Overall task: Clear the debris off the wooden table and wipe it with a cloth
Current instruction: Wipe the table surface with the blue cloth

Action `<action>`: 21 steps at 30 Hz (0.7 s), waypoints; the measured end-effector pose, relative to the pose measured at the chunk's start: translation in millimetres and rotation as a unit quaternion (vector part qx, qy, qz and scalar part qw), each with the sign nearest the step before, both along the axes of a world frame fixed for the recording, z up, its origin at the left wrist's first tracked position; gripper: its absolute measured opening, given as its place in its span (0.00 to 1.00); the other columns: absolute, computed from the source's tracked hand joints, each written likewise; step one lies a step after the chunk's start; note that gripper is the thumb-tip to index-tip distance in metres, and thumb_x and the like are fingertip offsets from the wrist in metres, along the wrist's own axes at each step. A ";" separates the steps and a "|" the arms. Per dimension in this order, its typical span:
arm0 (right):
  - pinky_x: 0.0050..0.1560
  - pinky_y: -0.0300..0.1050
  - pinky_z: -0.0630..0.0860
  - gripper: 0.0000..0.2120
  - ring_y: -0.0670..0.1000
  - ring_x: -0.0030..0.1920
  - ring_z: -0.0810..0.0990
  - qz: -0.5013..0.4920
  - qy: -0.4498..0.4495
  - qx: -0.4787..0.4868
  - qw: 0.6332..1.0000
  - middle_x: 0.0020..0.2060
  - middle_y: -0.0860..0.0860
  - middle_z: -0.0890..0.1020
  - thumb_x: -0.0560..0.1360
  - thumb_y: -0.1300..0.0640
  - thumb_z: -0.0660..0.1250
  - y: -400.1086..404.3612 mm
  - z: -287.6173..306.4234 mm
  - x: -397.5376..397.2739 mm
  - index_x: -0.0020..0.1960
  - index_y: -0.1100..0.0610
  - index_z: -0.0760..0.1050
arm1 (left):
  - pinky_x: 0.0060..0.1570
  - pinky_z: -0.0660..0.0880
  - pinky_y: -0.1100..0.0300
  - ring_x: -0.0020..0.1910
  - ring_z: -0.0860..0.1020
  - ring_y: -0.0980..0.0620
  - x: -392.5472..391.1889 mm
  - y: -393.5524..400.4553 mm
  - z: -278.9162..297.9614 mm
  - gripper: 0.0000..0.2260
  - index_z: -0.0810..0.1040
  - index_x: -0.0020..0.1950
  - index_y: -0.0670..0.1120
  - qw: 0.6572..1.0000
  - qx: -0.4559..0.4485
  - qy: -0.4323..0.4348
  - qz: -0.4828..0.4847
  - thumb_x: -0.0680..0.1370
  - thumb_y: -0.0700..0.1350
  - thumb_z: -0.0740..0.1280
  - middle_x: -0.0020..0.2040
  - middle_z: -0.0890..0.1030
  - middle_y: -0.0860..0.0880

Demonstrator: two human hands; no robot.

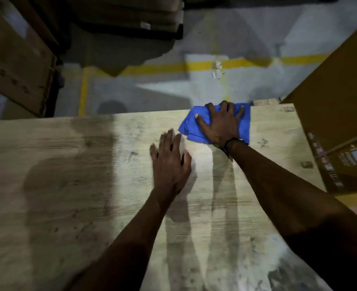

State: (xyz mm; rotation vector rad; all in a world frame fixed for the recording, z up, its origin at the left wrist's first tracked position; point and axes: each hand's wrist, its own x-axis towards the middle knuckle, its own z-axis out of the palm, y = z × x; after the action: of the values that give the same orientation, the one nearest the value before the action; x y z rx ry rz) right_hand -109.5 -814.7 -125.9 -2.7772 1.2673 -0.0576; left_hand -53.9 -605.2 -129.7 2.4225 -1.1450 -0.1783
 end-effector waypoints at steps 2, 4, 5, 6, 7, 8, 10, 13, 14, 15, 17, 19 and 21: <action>0.73 0.77 0.57 0.33 0.65 0.66 0.71 0.007 0.000 -0.008 1.000 0.62 0.62 0.74 0.79 0.29 0.49 18.5 -0.4 20.7 0.70 0.50 0.73 | 0.78 0.57 0.35 0.83 0.59 0.45 40.8 33.7 -4.0 0.25 0.67 0.80 0.49 1.000 0.006 -0.020 0.008 0.83 0.52 0.61 0.84 0.61 0.47; 0.73 0.77 0.57 0.34 0.65 0.65 0.71 0.013 0.003 -0.011 1.000 0.62 0.63 0.74 0.79 0.29 0.48 39.0 -0.4 42.1 0.70 0.50 0.73 | 0.77 0.57 0.37 0.83 0.60 0.46 79.3 70.0 -6.0 0.24 0.67 0.80 0.51 0.999 0.016 -0.046 0.015 0.83 0.54 0.60 0.84 0.61 0.49; 0.73 0.77 0.57 0.34 0.65 0.65 0.71 0.016 0.003 -0.012 1.000 0.62 0.63 0.74 0.79 0.29 0.47 50.1 -0.3 53.5 0.71 0.50 0.73 | 0.77 0.57 0.37 0.83 0.59 0.47 96.8 87.7 -6.3 0.24 0.67 0.80 0.52 0.998 0.025 -0.058 0.018 0.83 0.55 0.60 0.84 0.61 0.49; 0.73 0.77 0.57 0.34 0.65 0.66 0.71 0.018 0.002 -0.011 1.000 0.62 0.63 0.74 0.79 0.29 0.47 60.5 -0.5 64.2 0.71 0.51 0.72 | 0.77 0.56 0.37 0.84 0.59 0.48 112.6 103.8 -6.7 0.24 0.67 0.80 0.53 0.997 0.033 -0.065 0.021 0.84 0.56 0.59 0.85 0.61 0.50; 0.73 0.77 0.56 0.35 0.66 0.66 0.70 0.018 -0.001 -0.009 1.000 0.63 0.63 0.74 0.79 0.29 0.47 68.7 -0.1 72.1 0.71 0.51 0.72 | 0.78 0.55 0.37 0.84 0.58 0.48 125.1 116.4 -6.9 0.25 0.66 0.80 0.54 0.997 0.035 -0.065 0.022 0.84 0.56 0.59 0.85 0.60 0.50; 0.74 0.77 0.55 0.35 0.66 0.66 0.70 0.020 -0.005 -0.005 1.000 0.63 0.64 0.74 0.79 0.29 0.47 79.6 0.3 83.5 0.72 0.51 0.72 | 0.78 0.54 0.36 0.84 0.57 0.49 139.2 132.0 -6.6 0.25 0.65 0.81 0.54 0.997 0.036 -0.060 0.025 0.84 0.57 0.59 0.85 0.59 0.51; 0.74 0.78 0.54 0.35 0.66 0.67 0.69 0.022 -0.010 0.001 1.000 0.63 0.63 0.73 0.79 0.29 0.47 100.0 1.6 104.6 0.72 0.51 0.72 | 0.79 0.52 0.36 0.85 0.54 0.49 163.8 160.8 -5.7 0.27 0.63 0.83 0.56 0.997 0.042 -0.056 0.032 0.84 0.59 0.59 0.86 0.56 0.52; 0.74 0.79 0.54 0.33 0.66 0.67 0.69 0.028 -0.011 0.004 1.000 0.63 0.63 0.73 0.79 0.29 0.49 126.3 0.6 132.6 0.72 0.50 0.71 | 0.81 0.49 0.36 0.85 0.52 0.51 195.4 197.5 -4.4 0.28 0.60 0.84 0.58 0.997 0.056 -0.052 0.034 0.83 0.61 0.56 0.86 0.54 0.54; 0.74 0.79 0.55 0.33 0.65 0.67 0.69 0.029 -0.013 0.003 0.999 0.63 0.63 0.73 0.80 0.29 0.49 133.9 -0.5 140.8 0.72 0.50 0.71 | 0.81 0.49 0.36 0.86 0.51 0.51 205.3 208.1 -3.2 0.28 0.60 0.84 0.59 0.996 0.060 -0.050 0.033 0.83 0.62 0.56 0.87 0.53 0.54; 0.73 0.79 0.55 0.33 0.65 0.67 0.69 0.030 -0.014 0.005 0.999 0.63 0.63 0.73 0.80 0.29 0.49 141.3 -1.2 148.8 0.73 0.49 0.71 | 0.81 0.49 0.36 0.86 0.51 0.51 215.1 218.8 -2.4 0.29 0.59 0.84 0.59 0.996 0.065 -0.049 0.032 0.83 0.63 0.55 0.87 0.53 0.54; 0.74 0.79 0.54 0.33 0.66 0.68 0.69 0.031 -0.017 0.012 0.999 0.64 0.62 0.73 0.80 0.29 0.49 153.5 -1.4 163.2 0.74 0.49 0.70 | 0.81 0.49 0.35 0.86 0.52 0.50 233.4 239.3 -2.1 0.29 0.59 0.84 0.59 0.995 0.070 -0.059 0.036 0.83 0.64 0.55 0.87 0.53 0.53; 0.74 0.79 0.53 0.34 0.66 0.69 0.68 0.034 -0.017 0.017 0.999 0.64 0.62 0.72 0.80 0.29 0.49 166.5 -1.3 177.0 0.74 0.49 0.69 | 0.80 0.50 0.34 0.85 0.53 0.48 253.3 261.0 -2.7 0.30 0.60 0.84 0.58 0.994 0.070 -0.062 0.054 0.83 0.65 0.55 0.86 0.54 0.52; 0.75 0.79 0.52 0.34 0.65 0.69 0.68 0.040 -0.019 0.022 0.999 0.64 0.62 0.72 0.80 0.28 0.48 179.1 -0.2 189.6 0.74 0.49 0.69 | 0.80 0.50 0.34 0.85 0.53 0.47 272.4 282.1 -3.1 0.31 0.60 0.84 0.59 0.994 0.069 -0.054 0.071 0.82 0.66 0.55 0.86 0.55 0.52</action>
State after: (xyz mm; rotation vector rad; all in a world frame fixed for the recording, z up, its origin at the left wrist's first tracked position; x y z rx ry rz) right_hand 80.1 -635.6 -126.1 -2.7717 1.1332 -0.0747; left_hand 218.6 -323.2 -132.8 2.6544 -1.0308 -0.0853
